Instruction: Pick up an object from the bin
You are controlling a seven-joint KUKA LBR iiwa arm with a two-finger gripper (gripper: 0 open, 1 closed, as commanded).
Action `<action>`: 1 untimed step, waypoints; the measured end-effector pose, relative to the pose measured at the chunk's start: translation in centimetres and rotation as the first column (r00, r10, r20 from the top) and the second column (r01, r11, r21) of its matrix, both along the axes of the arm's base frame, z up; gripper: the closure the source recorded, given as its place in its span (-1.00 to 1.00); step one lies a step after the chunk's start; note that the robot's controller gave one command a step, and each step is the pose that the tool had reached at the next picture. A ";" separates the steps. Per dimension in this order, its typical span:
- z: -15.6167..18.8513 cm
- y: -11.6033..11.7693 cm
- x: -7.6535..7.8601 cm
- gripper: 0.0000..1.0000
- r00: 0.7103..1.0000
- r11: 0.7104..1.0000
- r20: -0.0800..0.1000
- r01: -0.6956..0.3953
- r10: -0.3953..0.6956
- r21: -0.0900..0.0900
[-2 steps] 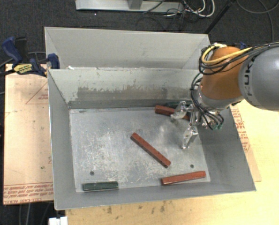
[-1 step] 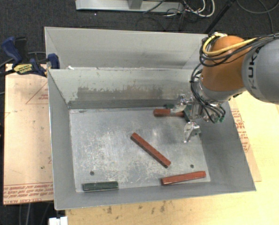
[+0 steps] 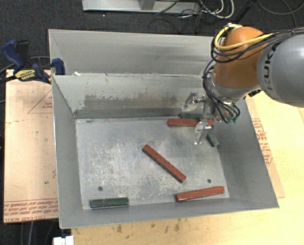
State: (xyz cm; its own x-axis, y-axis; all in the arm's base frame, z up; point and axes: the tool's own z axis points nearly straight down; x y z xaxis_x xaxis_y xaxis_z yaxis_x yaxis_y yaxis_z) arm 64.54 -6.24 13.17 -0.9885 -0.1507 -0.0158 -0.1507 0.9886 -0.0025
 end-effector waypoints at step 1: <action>-1.9 1.2 0.3 -1.00 0.998 0.998 -0.014 0.057 -0.057 0.002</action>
Offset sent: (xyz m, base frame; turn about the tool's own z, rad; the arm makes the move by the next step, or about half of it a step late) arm 0.0100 0.0041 -0.0583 -0.0724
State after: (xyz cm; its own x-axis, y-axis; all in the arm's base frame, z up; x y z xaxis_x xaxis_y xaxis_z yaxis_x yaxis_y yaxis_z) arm 64.79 -5.06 11.24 -0.9955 -0.0944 -0.0019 -0.0944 0.9955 0.0017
